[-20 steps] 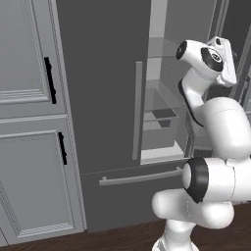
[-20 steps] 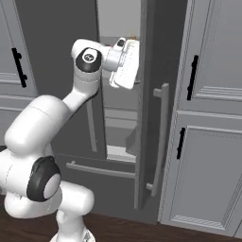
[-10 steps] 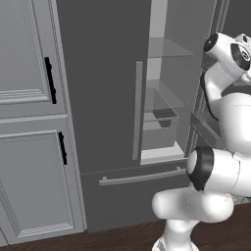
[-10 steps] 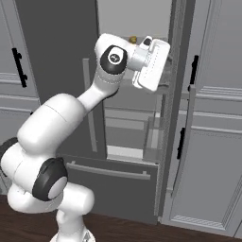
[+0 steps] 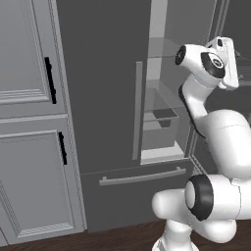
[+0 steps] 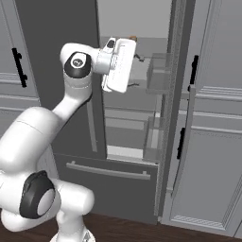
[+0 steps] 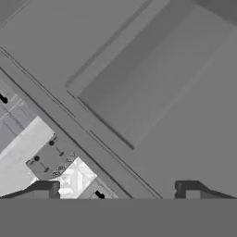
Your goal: Take the strawberry from the fridge and place it on top of the pancake, located on the dining counter.
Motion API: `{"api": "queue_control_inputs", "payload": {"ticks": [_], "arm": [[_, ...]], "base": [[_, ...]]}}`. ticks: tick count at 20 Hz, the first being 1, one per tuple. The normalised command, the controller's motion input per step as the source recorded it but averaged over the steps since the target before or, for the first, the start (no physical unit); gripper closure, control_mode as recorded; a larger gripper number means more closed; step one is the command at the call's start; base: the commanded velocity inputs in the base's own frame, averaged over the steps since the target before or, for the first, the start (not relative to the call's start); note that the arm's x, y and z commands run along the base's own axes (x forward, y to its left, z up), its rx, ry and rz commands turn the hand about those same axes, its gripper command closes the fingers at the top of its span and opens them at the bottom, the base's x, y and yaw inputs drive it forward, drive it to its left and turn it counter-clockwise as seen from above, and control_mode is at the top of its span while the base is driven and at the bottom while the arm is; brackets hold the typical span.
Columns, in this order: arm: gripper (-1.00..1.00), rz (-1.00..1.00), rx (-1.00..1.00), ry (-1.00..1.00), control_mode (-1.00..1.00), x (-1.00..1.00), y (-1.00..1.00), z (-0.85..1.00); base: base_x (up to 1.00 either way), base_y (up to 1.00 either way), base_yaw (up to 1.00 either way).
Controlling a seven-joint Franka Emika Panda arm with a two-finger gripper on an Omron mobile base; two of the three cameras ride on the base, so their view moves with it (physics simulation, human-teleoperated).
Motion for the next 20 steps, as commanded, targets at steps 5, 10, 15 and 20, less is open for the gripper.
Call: {"api": "queue_control_inputs", "payload": {"ticks": [5, 10, 15, 20], "arm": [[-1.00, -0.21, 0.42, -0.32, -1.00, 0.16, 1.00, -0.44], [-1.00, -0.10, 0.56, -0.30, -1.00, 0.00, 1.00, -0.64], [-1.00, -0.15, 0.67, -0.48, -1.00, 0.07, 0.92, -0.49], [-1.00, -0.28, 0.75, -0.65, -1.00, 0.47, 0.47, -0.40]], "base": [[0.00, 0.00, 0.00], [0.00, 0.00, 0.00], [0.00, 0.00, 0.00], [0.00, 0.00, 0.00]]}}
